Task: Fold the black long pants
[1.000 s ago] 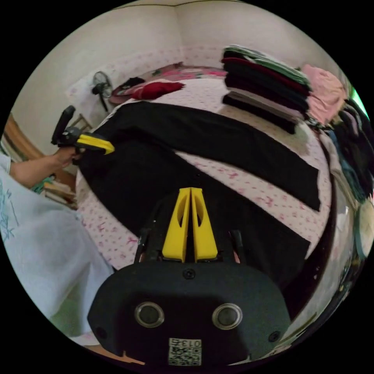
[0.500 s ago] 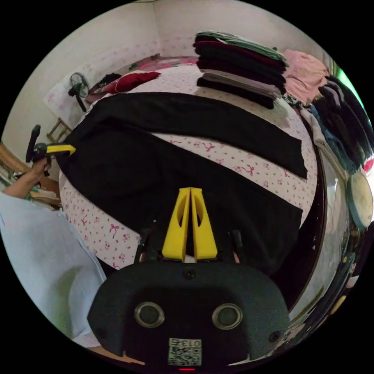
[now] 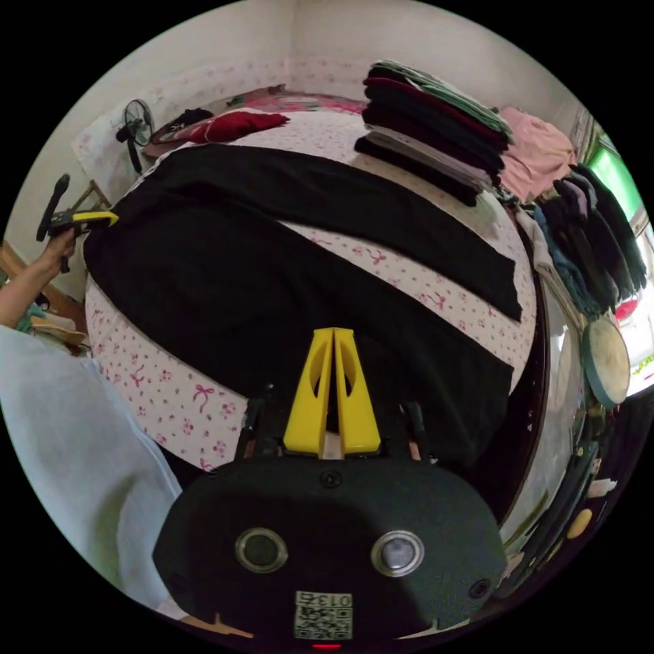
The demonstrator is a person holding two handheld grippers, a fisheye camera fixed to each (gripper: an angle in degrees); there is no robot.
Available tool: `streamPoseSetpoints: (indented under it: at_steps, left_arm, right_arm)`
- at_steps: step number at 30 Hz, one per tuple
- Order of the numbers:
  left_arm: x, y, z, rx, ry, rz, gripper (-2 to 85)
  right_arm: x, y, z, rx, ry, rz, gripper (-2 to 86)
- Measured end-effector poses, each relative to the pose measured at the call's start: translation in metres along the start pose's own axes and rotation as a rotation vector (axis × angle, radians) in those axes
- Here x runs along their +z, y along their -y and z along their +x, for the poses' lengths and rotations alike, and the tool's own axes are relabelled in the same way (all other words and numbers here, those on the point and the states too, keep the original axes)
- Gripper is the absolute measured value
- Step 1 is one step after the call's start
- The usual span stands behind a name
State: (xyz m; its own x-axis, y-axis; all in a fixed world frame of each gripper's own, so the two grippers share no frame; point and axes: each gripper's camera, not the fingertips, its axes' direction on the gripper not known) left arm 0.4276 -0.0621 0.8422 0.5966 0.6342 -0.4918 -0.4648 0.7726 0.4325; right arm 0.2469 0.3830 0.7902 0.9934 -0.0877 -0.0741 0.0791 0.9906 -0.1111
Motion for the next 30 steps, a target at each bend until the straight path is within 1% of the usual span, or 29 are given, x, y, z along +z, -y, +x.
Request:
streamPoseSetpoints:
  at_steps: [2,3,4,5,6,7,8,9,11,14,20,23,24,26,28,29,30]
  left_arm:
    - [0.012,0.007,-0.008,-0.017,0.015,-0.062,-0.2]
    - [0.010,0.007,-0.016,-0.029,0.003,-0.031,-0.2]
    - [0.009,0.007,-0.022,-0.059,0.013,-0.043,-0.3]
    - [0.008,0.008,-0.034,-0.088,-0.018,-0.063,-0.3]
    - [0.000,0.008,-0.045,-0.122,-0.072,-0.037,-0.3]
    - [-0.006,0.007,-0.050,-0.127,-0.088,-0.002,-0.3]
    - [-0.017,0.007,-0.055,-0.125,-0.087,0.059,-0.3]
    - [-0.025,0.011,-0.059,-0.119,-0.058,0.083,-0.3]
    - [-0.031,0.022,-0.061,-0.083,-0.065,0.101,-0.3]
    - [-0.030,0.051,-0.056,-0.015,-0.076,0.097,-0.2]
    - [-0.023,0.110,-0.043,0.102,-0.120,0.067,0.1]
    - [-0.013,0.130,-0.047,0.106,-0.091,-0.004,-0.1]
    - [-0.013,0.133,-0.051,0.114,-0.096,0.023,-0.1]
    - [-0.012,0.139,-0.060,0.095,-0.097,0.017,-0.2]
    - [-0.013,0.144,-0.069,0.085,-0.134,-0.009,-0.3]
    - [-0.017,0.145,-0.077,0.076,-0.131,-0.003,-0.3]
    - [-0.025,0.144,-0.085,0.057,-0.106,0.047,-0.3]
  right_arm:
    - [0.008,0.009,-0.003,-0.008,0.021,-0.020,0.2]
    - [0.015,0.013,-0.003,-0.012,0.019,-0.045,0.1]
    - [0.023,0.017,0.002,0.001,-0.006,-0.097,0.1]
    - [0.022,0.018,0.005,0.001,0.009,-0.078,0.1]
    - [0.017,0.021,0.015,0.050,0.021,-0.077,0.1]
    - [0.011,0.025,0.025,0.074,0.019,-0.064,0.1]
    - [0.008,0.026,0.028,0.081,0.017,-0.042,0.1]
    - [0.002,0.031,0.034,0.086,0.012,-0.005,0.1]
    - [-0.001,0.043,0.039,0.059,-0.005,0.007,0.2]
    - [0.006,0.075,0.047,0.038,-0.028,0.005,0.2]
    - [0.016,0.155,0.071,0.068,-0.010,0.065,0.2]
    - [0.032,0.186,0.090,0.104,-0.004,0.051,0.2]
    - [0.039,0.195,0.099,0.123,-0.020,0.036,0.2]
    - [0.049,0.204,0.115,0.149,-0.028,0.018,0.2]
    - [0.060,0.212,0.141,0.202,-0.051,-0.066,0.2]
    - [0.059,0.213,0.149,0.219,-0.047,-0.067,0.2]
    - [0.053,0.214,0.163,0.245,-0.035,-0.027,0.2]
